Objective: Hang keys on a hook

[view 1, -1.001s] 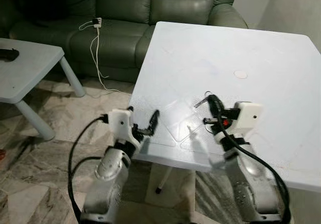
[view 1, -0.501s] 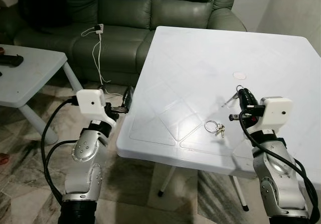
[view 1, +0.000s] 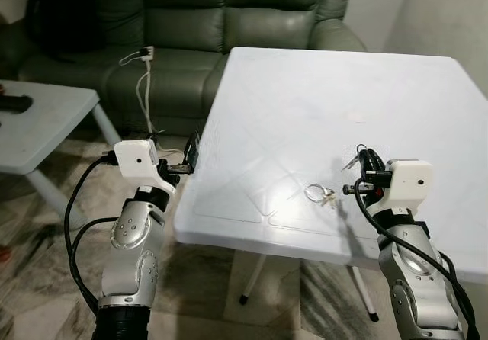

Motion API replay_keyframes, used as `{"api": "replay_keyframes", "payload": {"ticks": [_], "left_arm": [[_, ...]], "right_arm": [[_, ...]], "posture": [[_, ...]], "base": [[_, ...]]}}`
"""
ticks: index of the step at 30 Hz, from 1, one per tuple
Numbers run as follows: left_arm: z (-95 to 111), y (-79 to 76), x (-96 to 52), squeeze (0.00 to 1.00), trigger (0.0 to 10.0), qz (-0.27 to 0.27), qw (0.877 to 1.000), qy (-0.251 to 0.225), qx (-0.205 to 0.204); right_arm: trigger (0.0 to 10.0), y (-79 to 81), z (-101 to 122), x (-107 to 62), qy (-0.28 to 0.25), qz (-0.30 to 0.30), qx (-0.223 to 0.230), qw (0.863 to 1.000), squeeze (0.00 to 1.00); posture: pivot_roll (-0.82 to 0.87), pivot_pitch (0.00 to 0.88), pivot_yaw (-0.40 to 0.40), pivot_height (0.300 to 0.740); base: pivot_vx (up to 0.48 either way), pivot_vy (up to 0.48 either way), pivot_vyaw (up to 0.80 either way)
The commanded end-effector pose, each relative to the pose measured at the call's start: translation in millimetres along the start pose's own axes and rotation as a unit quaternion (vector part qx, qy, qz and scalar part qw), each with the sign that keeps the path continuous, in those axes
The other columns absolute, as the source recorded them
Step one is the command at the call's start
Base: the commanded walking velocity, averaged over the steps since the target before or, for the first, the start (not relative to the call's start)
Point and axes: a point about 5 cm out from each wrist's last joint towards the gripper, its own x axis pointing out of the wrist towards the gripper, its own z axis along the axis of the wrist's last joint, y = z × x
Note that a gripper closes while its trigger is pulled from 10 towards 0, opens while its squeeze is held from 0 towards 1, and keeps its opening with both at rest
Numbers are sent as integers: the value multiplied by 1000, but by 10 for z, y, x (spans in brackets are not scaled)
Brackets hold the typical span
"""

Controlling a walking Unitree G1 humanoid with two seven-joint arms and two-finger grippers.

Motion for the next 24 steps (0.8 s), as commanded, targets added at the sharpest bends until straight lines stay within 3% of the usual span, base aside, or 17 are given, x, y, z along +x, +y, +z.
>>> {"api": "replay_keyframes", "payload": {"ticks": [1, 24], "left_arm": [[30, 9, 42, 0, 10000, 1, 1000, -6, 3], [25, 24, 114, 0, 10000, 7, 1000, -10, 17]], "right_arm": [[10000, 0, 12, 23, -1, -6, -1, 1000, 0], [10000, 169, 25, 112, -6, 14, 8, 1000, 0]], "posture": [[-33, 0, -6, 740], [-34, 0, -10, 740]], "base": [[0, 0, -781], [0, 0, -781]]}}
